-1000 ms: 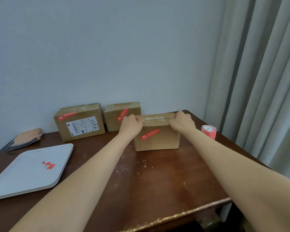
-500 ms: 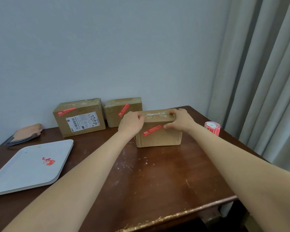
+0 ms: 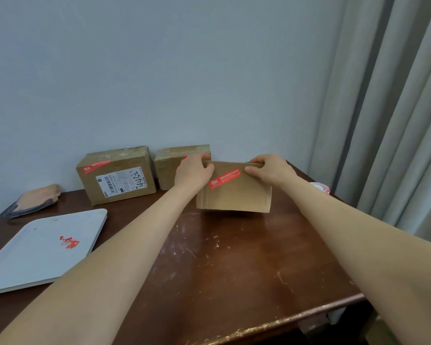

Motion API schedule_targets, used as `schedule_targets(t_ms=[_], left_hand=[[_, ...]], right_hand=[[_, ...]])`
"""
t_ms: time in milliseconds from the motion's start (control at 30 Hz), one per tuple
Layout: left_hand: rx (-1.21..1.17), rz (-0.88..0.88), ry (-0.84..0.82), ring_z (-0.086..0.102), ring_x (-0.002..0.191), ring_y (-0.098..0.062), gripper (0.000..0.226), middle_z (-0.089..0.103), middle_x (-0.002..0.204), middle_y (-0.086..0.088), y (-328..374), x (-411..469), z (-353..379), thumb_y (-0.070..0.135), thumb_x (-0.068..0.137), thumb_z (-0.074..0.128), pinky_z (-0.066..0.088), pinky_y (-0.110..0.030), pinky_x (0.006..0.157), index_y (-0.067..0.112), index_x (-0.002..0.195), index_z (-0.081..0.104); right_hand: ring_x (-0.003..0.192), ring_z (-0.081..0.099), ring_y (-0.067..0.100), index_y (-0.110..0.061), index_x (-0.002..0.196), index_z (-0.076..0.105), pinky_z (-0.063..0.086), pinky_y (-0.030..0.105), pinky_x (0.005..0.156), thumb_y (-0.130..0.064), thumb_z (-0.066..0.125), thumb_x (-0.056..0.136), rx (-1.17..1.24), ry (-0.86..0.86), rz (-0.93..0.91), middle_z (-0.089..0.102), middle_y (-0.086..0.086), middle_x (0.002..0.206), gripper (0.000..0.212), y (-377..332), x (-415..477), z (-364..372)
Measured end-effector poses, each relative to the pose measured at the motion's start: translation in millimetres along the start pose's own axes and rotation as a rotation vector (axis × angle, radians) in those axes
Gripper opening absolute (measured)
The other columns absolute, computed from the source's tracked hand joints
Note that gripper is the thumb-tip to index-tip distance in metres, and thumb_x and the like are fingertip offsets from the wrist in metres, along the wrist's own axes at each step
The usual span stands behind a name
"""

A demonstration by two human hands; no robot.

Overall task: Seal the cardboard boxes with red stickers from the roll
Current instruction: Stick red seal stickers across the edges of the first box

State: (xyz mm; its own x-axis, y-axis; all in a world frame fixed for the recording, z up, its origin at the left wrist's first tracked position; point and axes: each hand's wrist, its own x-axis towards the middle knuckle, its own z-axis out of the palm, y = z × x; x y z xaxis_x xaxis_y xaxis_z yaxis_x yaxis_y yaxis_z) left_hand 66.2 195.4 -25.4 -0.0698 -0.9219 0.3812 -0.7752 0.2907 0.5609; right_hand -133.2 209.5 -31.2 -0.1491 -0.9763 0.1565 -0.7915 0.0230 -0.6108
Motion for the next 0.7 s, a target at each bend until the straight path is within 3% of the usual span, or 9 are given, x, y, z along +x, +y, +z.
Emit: schedule_targets(t_ms=[200,367,700], left_hand=[[0.005,0.016,-0.004,0.056,0.107,-0.017,0.034,0.059,0.127,-0.002,-8,0,6,0.026,0.093,0.054,0.041,-0.029,0.087,0.021,0.127,0.058],[-0.032,0.005,0.018,0.055,0.105,-0.015,0.039,0.058,0.127,-0.003,-12,2,8,0.020,0.093,0.055,0.041,-0.026,0.084,0.017,0.131,0.054],[-0.069,0.024,0.000,0.049,0.123,-0.020,0.043,0.053,0.135,-0.004,-19,6,15,0.013,0.093,0.054,0.040,-0.030,0.099,0.017,0.136,0.050]], right_hand=[[0.116,0.054,0.022,-0.030,0.126,0.058,0.048,0.038,0.087,-0.050,0.055,0.089,-0.014,0.018,0.016,0.059,-0.003,0.127,0.042,0,3,5],[0.117,0.053,0.023,-0.027,0.126,0.056,0.041,0.032,0.079,-0.045,0.053,0.092,-0.008,0.065,0.017,0.057,0.000,0.128,0.039,-1,8,10],[0.106,0.056,0.024,-0.028,0.115,0.063,0.038,0.030,0.072,-0.042,0.052,0.093,-0.003,0.112,0.019,0.061,0.000,0.117,0.028,-2,15,14]])
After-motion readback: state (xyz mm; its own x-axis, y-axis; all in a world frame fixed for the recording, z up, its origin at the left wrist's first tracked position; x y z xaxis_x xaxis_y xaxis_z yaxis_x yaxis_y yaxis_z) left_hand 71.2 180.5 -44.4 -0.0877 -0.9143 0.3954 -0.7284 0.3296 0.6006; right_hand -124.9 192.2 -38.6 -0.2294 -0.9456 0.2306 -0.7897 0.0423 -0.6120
